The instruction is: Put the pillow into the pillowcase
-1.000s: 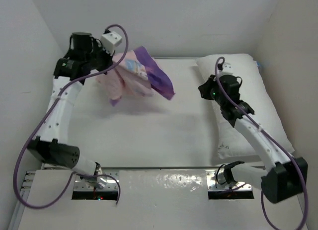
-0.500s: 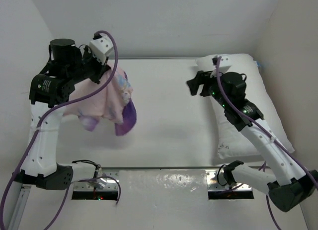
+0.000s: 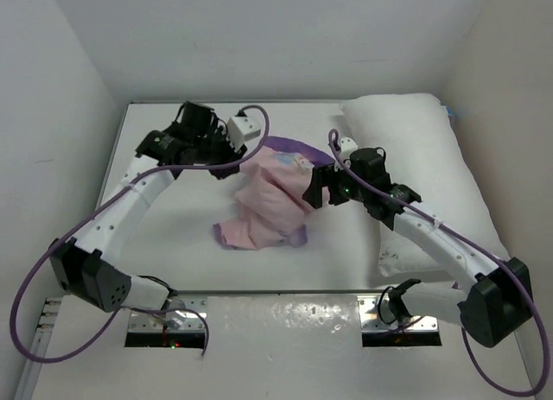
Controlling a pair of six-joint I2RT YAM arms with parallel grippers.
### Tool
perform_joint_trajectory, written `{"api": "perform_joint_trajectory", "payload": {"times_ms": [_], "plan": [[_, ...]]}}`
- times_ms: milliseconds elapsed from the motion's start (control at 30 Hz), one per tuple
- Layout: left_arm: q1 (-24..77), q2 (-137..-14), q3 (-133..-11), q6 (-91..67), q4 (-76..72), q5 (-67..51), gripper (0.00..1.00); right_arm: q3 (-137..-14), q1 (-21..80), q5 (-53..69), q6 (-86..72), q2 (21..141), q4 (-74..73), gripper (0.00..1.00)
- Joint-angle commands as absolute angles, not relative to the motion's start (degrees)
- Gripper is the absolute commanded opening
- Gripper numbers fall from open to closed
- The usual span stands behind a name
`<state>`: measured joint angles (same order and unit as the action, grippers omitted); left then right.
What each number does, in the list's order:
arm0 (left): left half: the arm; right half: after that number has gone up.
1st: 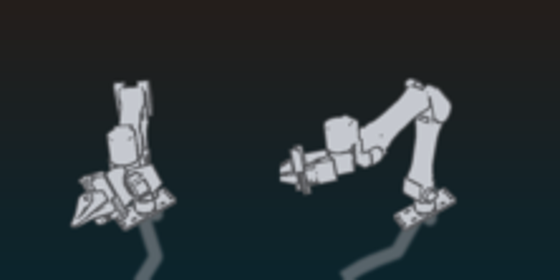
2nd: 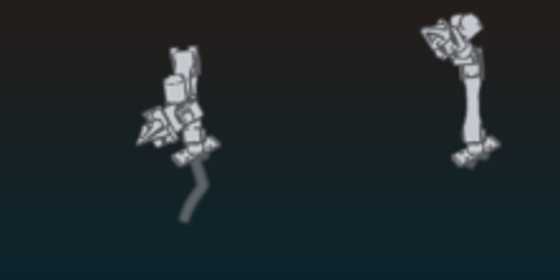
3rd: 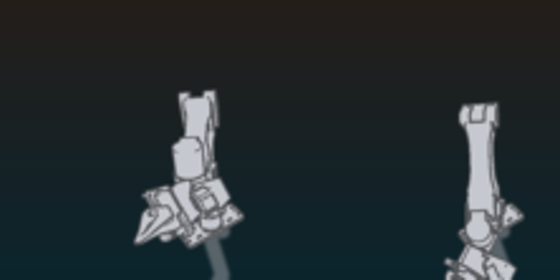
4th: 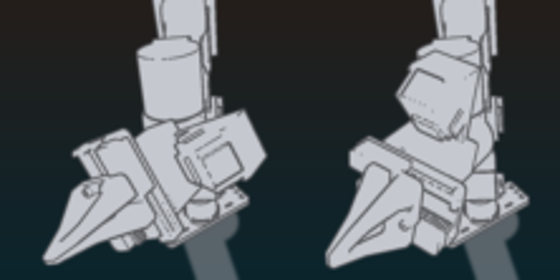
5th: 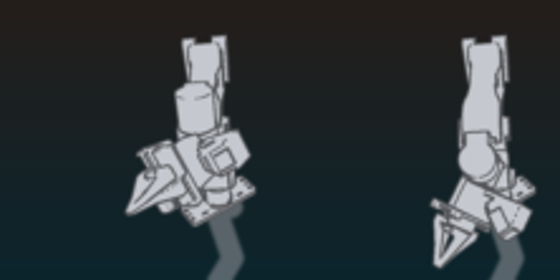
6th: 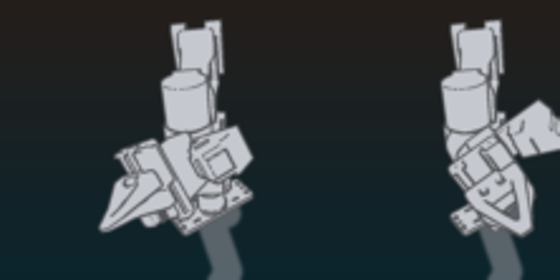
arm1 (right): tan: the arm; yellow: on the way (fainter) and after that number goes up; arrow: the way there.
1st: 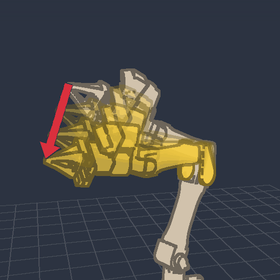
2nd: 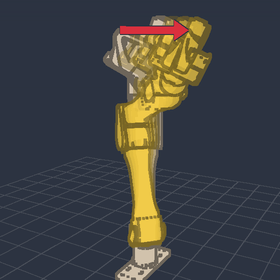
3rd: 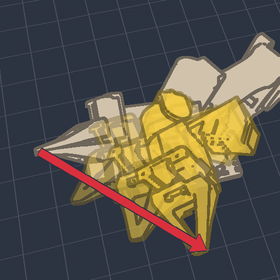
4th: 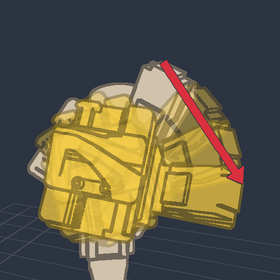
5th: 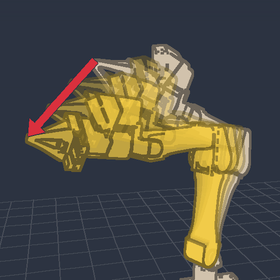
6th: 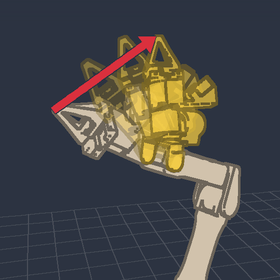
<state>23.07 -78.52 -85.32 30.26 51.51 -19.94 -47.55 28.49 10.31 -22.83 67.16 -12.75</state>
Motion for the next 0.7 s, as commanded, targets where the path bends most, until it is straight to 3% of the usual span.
{"api": "perform_joint_trajectory", "payload": {"times_ms": [0,33,67,100,133,233,333,367,467,600,667], "plan": [[21.3,-81.8,-78.9,32.3,47.5,-16.2,0.3,-47.3,25.8,8.8,-27.2,69.9,-11.9,0.81],[20.8,-82.8,-77.8,32.3,47.8,-15.7,0.33,-47.1,23.9,9.2,-28.0,71.4,-12.0,0.45],[20.2,-84.4,-76.5,32.3,48.5,-15.1,0.37,-46.9,23.1,9.8,-29.3,72.2,-12.0,0.23],[20.0,-85.1,-75.8,32.1,48.5,-14.7,0.43,-46.9,22.4,9.7,-30.1,72.9,-12.2,0.11],[19.8,-85.9,-75.5,31.7,48.6,-14.7,0.46,-46.9,20.9,9.5,-30.9,74.6,-12.5,0.07],[21.0,-86.6,-76.5,30.6,47.0,-16.9,0.58,-49.8,18.0,8.3,-33.0,78.2,-14.2,0.25],[23.8,-87.6,-78.4,29.9,44.4,-18.3,0.67,-54.5,15.4,6.1,-33.7,82.2,-17.4,0.34],[24.4,-88.2,-79.7,29.5,43.5,-18.7,0.68,-56.0,14.7,5.1,-33.7,83.4,-18.5,0.45],[25.8,-91.9,-82.0,27.0,39.3,-19.9,0.71,-62.4,13.1,4.0,-33.5,88.1,-19.9,0.56],[27.1,-100.7,-88.7,23.0,35.1,-19.1,0.74,-72.5,12.4,-2.6,-33.0,95.3,-23.2,0.59],[27.5,-103.3,-91.3,22.4,33.2,-17.3,0.75,-75.3,11.9,-4.5,-33.7,100.2,-23.3,0.55]]}}
